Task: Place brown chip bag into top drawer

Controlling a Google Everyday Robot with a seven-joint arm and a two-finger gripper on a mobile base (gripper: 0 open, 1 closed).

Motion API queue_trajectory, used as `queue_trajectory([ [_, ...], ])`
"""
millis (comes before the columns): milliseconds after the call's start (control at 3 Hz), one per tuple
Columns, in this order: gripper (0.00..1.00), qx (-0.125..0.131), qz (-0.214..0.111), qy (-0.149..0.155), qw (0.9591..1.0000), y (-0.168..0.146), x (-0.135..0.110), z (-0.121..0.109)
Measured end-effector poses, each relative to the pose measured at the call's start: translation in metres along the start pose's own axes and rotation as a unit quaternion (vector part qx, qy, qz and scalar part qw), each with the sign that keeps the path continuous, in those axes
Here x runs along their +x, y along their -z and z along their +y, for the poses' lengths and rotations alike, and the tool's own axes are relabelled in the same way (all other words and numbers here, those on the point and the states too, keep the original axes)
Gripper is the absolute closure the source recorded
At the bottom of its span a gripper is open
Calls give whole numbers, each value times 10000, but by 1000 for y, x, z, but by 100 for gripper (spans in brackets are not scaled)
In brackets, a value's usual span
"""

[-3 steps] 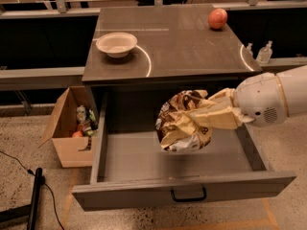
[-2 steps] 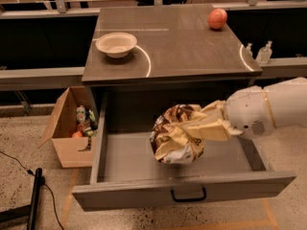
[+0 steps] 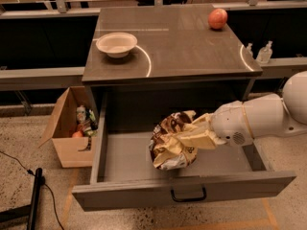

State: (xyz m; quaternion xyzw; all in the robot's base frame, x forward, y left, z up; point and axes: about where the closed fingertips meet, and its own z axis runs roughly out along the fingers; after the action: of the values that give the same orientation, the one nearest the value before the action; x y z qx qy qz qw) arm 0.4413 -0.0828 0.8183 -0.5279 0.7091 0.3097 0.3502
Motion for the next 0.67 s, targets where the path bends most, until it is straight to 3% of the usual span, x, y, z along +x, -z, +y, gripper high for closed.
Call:
queue_trajectory([
  [333,100,206,288,-107,9993,-16,26,-18],
  [667,82,430,609,-183,9970,-28,48,-31],
])
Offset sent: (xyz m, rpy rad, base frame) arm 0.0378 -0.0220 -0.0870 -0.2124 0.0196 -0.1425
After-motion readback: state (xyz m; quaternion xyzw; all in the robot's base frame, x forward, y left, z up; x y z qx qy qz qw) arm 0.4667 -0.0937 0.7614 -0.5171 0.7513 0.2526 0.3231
